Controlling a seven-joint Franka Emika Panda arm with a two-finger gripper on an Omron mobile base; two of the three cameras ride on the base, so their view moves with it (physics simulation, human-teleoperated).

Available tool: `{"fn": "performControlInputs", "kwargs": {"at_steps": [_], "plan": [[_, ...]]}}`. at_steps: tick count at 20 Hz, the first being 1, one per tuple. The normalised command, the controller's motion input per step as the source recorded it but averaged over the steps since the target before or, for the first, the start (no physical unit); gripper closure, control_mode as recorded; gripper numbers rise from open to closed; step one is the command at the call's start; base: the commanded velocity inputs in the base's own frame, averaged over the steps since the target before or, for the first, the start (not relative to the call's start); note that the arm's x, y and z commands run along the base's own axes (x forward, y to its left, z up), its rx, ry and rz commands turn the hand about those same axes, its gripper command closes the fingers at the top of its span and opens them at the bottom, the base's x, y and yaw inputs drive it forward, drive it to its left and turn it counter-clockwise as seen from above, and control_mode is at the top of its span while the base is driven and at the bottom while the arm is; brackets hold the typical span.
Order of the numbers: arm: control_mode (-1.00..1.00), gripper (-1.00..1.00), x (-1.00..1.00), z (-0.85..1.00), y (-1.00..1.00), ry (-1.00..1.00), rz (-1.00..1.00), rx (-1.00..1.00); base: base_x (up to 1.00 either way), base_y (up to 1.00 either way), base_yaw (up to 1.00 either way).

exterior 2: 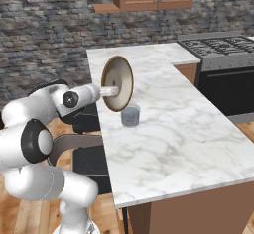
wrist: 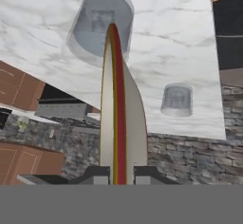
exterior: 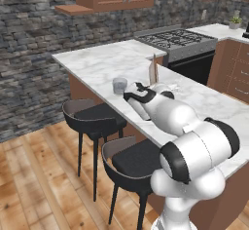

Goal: There are four ice cubes in the ice bowl. Place two ice cubes in each glass of water.

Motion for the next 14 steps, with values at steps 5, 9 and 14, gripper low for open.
{"fn": "performControlInputs", "kwargs": {"at_steps": [5,9,14], "plan": [[-1.00,1.00,0.02,0.31,0.20,0.00,0.00,-0.03,0.00,0.00,0.00],[-1.00,1.00,-0.22,0.15,0.21,0.00,0.04,-0.31,0.00,0.00,0.00],[-1.00,1.00,-0.29,0.20,0.19,0.01,0.02,-0.44,0.00,0.00,0.00]]}}
